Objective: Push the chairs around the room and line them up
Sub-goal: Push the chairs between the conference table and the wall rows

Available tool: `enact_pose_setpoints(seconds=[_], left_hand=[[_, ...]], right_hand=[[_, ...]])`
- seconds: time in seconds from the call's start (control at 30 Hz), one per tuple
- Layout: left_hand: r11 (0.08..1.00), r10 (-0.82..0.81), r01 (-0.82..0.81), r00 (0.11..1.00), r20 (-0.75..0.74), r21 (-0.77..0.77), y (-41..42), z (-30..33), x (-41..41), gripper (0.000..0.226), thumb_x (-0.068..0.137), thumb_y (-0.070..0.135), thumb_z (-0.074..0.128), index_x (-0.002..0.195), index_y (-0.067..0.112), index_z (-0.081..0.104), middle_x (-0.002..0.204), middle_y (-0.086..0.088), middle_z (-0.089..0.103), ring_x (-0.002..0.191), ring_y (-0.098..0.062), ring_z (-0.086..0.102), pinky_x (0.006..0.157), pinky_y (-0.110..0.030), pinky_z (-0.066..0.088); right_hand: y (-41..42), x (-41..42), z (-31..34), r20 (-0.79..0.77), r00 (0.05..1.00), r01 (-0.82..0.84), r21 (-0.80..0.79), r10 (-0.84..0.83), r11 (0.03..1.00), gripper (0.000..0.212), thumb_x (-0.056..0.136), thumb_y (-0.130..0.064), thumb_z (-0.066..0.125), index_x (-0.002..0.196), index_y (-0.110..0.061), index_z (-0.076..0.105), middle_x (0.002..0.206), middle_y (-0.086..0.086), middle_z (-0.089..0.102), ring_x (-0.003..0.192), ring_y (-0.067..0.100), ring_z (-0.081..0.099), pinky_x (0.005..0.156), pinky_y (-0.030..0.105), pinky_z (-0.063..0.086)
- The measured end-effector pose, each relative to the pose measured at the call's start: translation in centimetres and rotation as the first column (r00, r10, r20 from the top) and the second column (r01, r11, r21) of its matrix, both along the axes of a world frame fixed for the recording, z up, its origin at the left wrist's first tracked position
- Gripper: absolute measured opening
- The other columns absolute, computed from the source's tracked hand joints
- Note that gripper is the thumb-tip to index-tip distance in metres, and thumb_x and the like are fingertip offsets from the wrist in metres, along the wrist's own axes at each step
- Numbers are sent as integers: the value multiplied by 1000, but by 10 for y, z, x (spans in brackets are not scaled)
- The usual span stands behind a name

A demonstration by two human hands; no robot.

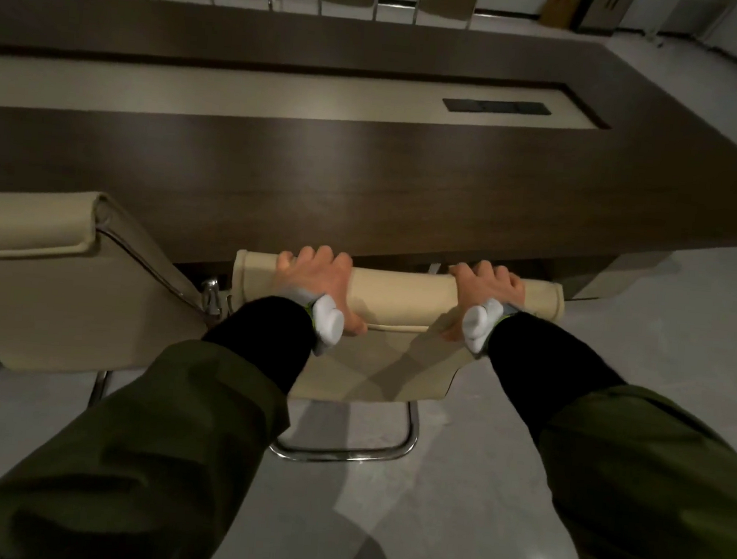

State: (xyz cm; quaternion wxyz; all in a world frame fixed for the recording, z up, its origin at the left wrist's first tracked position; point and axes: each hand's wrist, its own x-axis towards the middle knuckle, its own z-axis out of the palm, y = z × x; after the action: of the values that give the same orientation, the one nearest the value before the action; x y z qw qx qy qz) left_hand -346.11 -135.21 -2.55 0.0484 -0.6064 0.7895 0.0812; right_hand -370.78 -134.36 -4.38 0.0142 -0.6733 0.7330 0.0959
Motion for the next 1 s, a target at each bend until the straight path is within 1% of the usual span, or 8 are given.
enact_pose_setpoints(seconds=[0.1,0.23,0.47,0.6,0.73,0.87,0.93,1.0], left_hand=[[999,31,-31,999,23,-16,-18,-1,-10,84,49,80,70,116,34,50,117,2,50,114,-25,48,96,-47,33],[998,45,-46,999,-16,-46,-40,-7,-26,83,50,79,70,115,32,50,118,2,50,115,-25,47,94,-46,34],[988,125,-120,991,-43,101,-83,3,-61,83,60,70,76,122,25,46,125,-5,46,122,-34,41,107,-57,28],[980,172,-169,985,-27,102,-105,5,-79,80,64,74,71,119,21,46,124,-7,45,123,-34,40,109,-60,25],[970,209,-207,978,-2,129,-127,8,-95,85,66,73,73,126,20,44,131,-8,44,129,-35,38,111,-61,23],[969,210,-212,977,27,130,-144,11,-89,89,66,72,74,132,21,43,133,-9,44,130,-36,38,110,-62,26],[971,188,-193,981,47,138,-150,11,-79,91,66,73,74,135,23,42,134,-8,43,130,-36,39,110,-62,26],[973,180,-188,981,69,137,-156,10,-68,92,63,74,75,135,26,42,132,-5,44,128,-35,40,110,-60,28]], right_hand=[[-23,-11,2,19,999,-36,29,35,999,89,54,-54,82,130,-35,39,126,4,47,121,31,45,104,45,33],[-54,-33,2,14,996,-92,33,92,995,88,56,-54,78,130,-34,37,122,5,44,117,33,45,102,45,32],[-114,-63,3,22,987,-162,48,161,986,90,52,-52,82,129,-33,38,119,5,45,116,32,46,103,44,32],[-146,-79,4,20,982,-189,26,188,982,88,51,-50,83,125,-31,41,119,5,47,116,31,47,102,43,32],[-173,-90,3,25,975,-223,5,222,975,89,50,-48,84,126,-32,41,120,5,47,116,31,47,102,42,32],[-189,-86,3,66,971,-228,0,228,974,80,56,-50,80,124,-32,42,120,5,47,117,33,45,103,46,29],[-191,-79,1,98,970,-224,-8,224,975,70,64,-44,78,123,-31,43,122,5,46,119,32,43,103,45,28],[-191,-66,-1,100,974,-200,-22,201,980,66,65,-38,78,121,-31,42,122,4,46,120,31,42,104,44,27]])
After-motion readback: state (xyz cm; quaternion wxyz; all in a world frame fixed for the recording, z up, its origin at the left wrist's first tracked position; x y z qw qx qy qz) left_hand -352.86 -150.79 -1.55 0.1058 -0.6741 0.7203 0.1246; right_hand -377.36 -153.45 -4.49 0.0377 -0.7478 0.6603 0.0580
